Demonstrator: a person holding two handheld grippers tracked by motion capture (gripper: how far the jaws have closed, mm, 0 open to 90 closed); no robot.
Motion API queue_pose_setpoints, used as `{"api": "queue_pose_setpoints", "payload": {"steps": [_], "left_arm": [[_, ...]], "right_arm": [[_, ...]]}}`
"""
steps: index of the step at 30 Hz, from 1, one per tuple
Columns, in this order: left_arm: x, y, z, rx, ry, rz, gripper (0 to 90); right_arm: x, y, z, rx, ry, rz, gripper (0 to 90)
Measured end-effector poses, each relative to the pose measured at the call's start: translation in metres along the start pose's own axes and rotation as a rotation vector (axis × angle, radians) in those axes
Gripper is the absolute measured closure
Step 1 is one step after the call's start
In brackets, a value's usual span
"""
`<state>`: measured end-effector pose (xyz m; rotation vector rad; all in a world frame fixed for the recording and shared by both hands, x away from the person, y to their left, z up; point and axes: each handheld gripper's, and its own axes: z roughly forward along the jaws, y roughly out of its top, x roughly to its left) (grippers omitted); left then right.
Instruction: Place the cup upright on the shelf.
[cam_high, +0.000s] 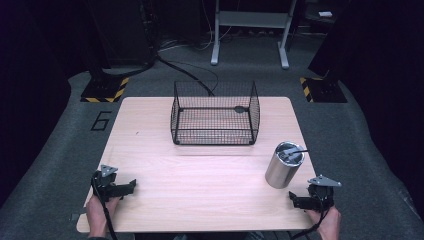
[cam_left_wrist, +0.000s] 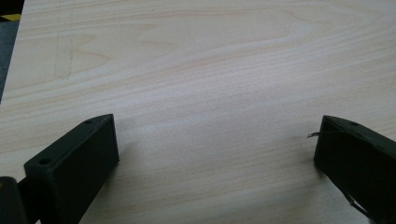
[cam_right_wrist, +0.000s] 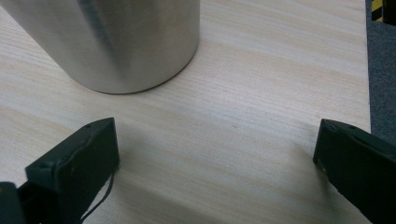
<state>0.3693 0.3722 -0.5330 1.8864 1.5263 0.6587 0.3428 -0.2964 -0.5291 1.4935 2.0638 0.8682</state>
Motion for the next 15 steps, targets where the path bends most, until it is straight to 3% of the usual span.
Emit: {"api": "queue_pose_setpoints", "payload": {"steps": [15], "left_arm": [[0.0004, 0.0043, 0.003, 0.012, 0.005, -0.015, 0.1]], "right_arm": [[0.0003, 0.0003, -0.0006, 0.01, -0.009, 0.012, 0.0]]}}
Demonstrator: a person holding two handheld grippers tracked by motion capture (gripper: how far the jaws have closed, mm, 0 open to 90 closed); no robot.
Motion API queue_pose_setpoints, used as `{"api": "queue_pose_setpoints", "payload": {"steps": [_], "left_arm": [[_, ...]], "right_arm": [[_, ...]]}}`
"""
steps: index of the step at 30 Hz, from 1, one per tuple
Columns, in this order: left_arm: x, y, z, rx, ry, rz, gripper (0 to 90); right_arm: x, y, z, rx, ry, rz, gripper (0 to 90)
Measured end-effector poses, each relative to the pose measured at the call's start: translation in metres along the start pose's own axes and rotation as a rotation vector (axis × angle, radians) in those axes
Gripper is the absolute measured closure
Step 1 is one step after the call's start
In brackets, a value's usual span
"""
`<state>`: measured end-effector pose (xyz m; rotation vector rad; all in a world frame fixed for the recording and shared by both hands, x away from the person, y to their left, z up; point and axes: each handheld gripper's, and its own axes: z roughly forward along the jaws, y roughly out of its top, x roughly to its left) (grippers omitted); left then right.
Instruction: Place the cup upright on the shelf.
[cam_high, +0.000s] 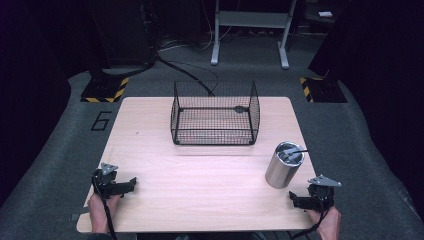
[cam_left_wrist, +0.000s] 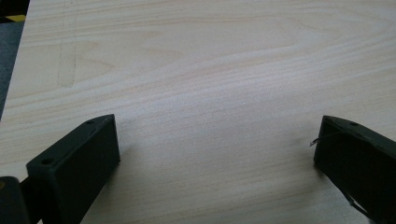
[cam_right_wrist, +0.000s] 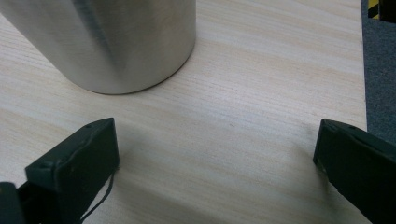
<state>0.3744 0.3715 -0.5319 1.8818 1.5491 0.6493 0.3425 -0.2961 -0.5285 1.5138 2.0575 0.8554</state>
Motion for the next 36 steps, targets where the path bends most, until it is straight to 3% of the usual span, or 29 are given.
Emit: {"api": "queue_pose_setpoints", "payload": {"steps": [1, 8, 12, 21, 36], "left_arm": [[0.001, 0.0, 0.0, -0.004, 0.006, 0.014, 0.1], [0.0, 0.0, 0.0, -0.007, 0.008, 0.008, 0.1], [0.0, 0.0, 0.001, -0.019, 0.011, 0.003, 0.1], [-0.001, 0.0, 0.001, -0.018, 0.012, 0.002, 0.2], [-0.001, 0.0, 0.001, -0.018, 0.012, 0.003, 0.2]], "right_arm": [[-0.001, 0.0, 0.0, 0.002, -0.001, -0.009, 0.0], [-0.001, 0.002, -0.002, 0.009, 0.007, 0.005, 0.0], [0.003, 0.006, -0.008, -0.021, 0.027, 0.019, 0.0], [0.016, 0.02, -0.027, -0.077, 0.067, -0.01, 0.0], [0.032, 0.048, -0.048, -0.173, 0.091, -0.036, 0.0]]}}
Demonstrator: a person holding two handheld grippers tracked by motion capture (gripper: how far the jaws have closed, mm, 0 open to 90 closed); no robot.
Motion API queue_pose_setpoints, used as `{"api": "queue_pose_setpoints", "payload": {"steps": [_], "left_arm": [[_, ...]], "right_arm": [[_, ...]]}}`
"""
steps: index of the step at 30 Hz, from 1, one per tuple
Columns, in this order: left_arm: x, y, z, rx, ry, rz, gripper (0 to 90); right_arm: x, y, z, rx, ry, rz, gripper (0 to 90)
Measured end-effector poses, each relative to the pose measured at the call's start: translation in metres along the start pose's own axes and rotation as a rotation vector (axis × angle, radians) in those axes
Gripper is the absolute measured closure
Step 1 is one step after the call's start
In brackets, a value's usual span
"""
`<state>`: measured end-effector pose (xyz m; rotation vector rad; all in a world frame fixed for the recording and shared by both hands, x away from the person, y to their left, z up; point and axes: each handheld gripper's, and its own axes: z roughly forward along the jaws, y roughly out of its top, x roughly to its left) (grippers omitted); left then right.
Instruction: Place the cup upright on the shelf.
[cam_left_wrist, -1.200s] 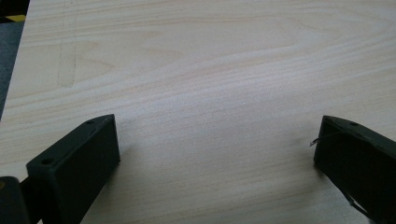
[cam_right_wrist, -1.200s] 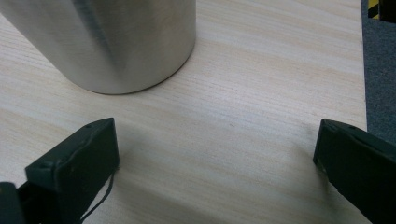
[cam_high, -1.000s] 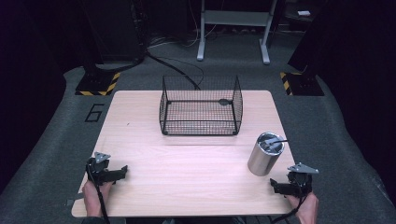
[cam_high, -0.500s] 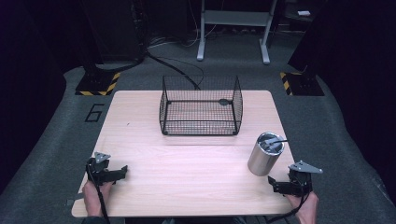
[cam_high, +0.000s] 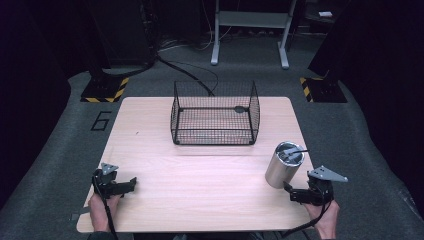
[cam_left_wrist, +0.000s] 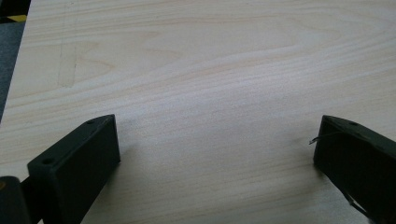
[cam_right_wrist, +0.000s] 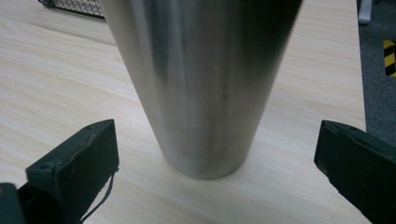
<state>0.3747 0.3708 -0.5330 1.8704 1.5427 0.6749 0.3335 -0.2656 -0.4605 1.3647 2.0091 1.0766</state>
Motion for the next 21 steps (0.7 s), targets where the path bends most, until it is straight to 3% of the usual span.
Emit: {"api": "queue_pose_setpoints", "payload": {"steps": [7, 21], "left_arm": [[0.0, 0.0, 0.0, 0.0, 0.0, 0.0, 0.3], [0.0, 0.0, 0.0, 0.005, 0.0, 0.005, 0.3]], "right_arm": [[0.008, 0.017, 0.003, -0.042, -0.01, -0.024, 0.0], [0.009, 0.043, 0.019, -0.104, 0.006, -0.008, 0.0]]}}
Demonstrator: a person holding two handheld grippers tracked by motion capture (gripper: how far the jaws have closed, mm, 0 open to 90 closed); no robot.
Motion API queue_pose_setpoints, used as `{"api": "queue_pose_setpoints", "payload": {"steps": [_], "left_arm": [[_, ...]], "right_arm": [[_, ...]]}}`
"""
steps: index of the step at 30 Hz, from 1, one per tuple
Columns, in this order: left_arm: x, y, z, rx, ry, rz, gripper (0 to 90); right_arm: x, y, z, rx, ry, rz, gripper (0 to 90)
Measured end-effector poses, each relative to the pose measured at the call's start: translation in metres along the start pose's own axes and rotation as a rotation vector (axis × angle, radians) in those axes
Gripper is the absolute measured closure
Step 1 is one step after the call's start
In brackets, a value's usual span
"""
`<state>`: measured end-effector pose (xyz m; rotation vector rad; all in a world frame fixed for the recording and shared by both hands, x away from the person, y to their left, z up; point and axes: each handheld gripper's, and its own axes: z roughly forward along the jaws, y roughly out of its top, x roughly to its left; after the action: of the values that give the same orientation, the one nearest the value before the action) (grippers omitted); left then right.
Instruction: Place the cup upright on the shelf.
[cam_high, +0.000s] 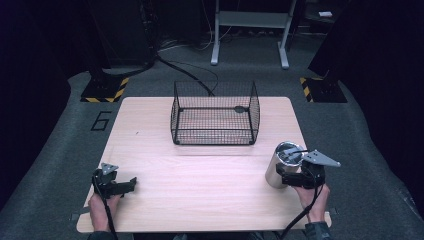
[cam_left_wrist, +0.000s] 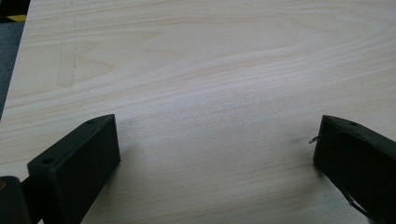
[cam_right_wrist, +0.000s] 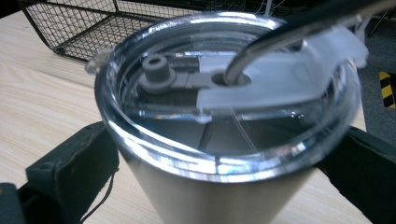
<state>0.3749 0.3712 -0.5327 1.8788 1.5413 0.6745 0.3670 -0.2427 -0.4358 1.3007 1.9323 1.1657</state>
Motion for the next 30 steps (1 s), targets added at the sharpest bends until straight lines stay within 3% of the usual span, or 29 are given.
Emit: {"api": "queue_pose_setpoints", "payload": {"steps": [16, 25, 30], "left_arm": [[0.0, 0.0, -0.001, 0.006, -0.005, 0.004, 0.4], [0.0, 0.0, 0.0, 0.0, -0.001, 0.0, 0.4], [0.0, 0.0, 0.0, 0.006, -0.004, 0.002, 0.4]], "right_arm": [[0.003, 0.004, 0.006, -0.061, -0.034, 0.0, 3.0], [0.005, 0.008, 0.007, -0.038, -0.045, 0.006, 3.7], [0.007, 0.015, 0.006, -0.049, -0.02, -0.001, 3.8]]}}
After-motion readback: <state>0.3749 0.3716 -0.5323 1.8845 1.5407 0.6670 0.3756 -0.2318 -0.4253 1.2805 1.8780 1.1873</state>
